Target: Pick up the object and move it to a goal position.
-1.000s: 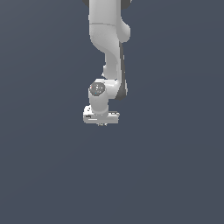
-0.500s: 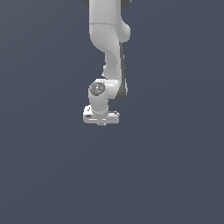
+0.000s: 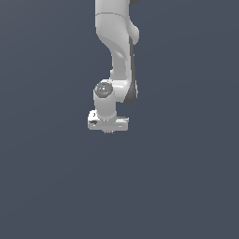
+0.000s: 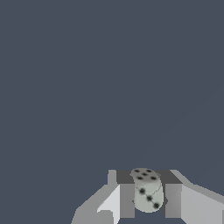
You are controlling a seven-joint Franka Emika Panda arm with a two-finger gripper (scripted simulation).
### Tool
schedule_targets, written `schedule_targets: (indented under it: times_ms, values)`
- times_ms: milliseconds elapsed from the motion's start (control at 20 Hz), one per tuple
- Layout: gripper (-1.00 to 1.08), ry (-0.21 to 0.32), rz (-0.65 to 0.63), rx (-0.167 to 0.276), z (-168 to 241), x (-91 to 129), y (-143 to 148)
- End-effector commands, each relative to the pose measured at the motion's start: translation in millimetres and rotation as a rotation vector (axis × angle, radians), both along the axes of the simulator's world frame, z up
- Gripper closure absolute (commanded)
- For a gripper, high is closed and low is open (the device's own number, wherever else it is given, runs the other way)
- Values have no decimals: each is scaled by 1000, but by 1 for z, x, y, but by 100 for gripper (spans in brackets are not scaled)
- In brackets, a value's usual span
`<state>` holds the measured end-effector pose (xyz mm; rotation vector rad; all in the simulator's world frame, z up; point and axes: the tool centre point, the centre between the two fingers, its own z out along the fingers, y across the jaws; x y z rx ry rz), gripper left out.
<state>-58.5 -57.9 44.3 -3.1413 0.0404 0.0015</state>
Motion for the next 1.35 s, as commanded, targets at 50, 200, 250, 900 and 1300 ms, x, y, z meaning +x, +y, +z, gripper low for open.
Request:
schedule_targets:
  times_ms: [50, 200, 250, 900, 1300]
  values:
    - [108, -1, 0, 0, 24, 10, 3]
    - [108, -1, 0, 0, 48, 21, 6]
    - [108, -1, 0, -1, 58, 25, 7]
    - [108, -1, 0, -1, 142, 66, 17]
    - [108, -1, 1, 0, 153, 73, 18]
